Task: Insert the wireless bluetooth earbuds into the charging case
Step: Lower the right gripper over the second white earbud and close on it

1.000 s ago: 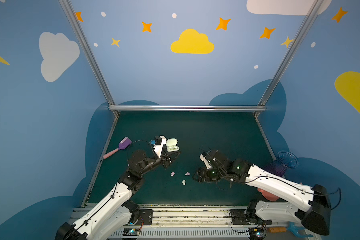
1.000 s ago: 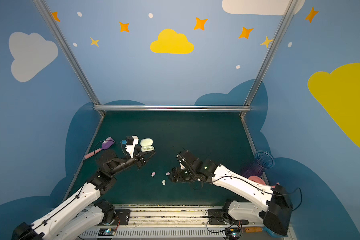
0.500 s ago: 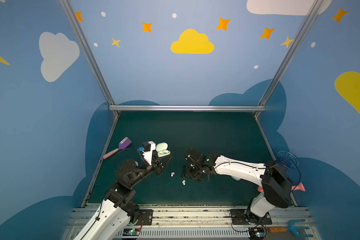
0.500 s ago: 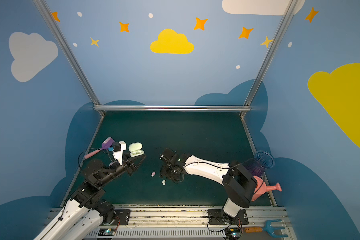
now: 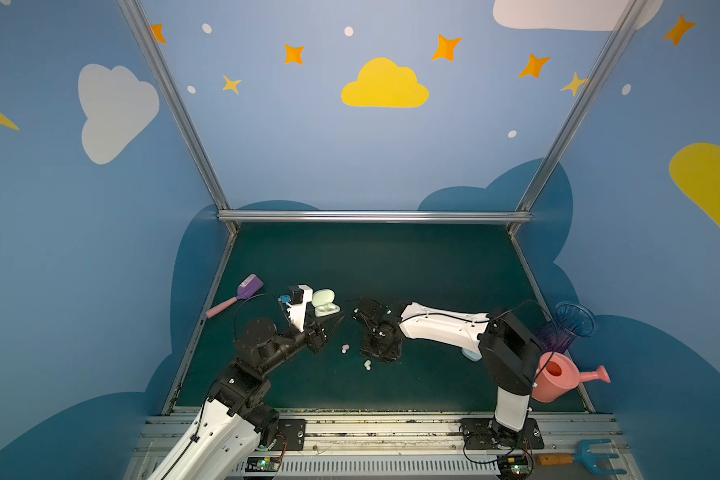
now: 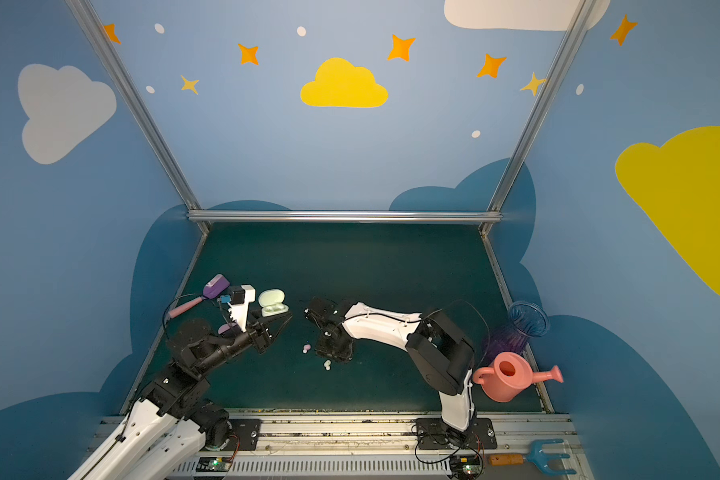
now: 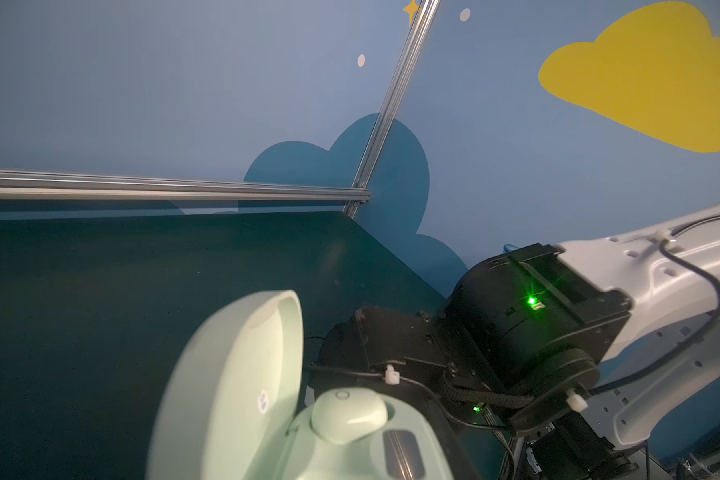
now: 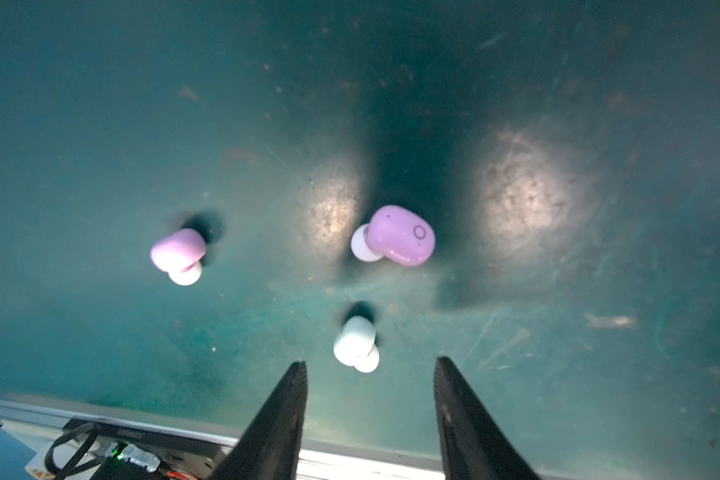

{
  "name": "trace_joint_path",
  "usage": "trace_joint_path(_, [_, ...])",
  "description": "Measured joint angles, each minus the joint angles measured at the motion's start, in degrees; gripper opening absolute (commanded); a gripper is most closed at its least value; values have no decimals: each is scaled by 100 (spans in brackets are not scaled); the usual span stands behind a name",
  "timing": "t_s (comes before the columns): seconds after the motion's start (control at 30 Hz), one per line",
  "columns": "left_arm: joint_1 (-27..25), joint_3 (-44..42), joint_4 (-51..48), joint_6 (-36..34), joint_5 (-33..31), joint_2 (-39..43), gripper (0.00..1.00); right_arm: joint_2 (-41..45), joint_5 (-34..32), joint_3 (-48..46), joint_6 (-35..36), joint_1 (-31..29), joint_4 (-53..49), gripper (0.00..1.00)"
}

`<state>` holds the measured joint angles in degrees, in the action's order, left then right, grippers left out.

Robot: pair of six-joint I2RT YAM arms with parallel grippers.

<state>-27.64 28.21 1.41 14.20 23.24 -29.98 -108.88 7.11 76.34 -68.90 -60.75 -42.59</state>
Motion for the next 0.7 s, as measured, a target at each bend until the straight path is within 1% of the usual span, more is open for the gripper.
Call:
trace_joint_path(0.23, [4, 0, -2, 0, -2, 59, 11, -264, 138, 162, -55, 4, -70, 44])
trace_joint_path(0.7, [15, 0, -2, 0, -2, 129, 11, -404, 297, 162, -160, 15, -76, 40])
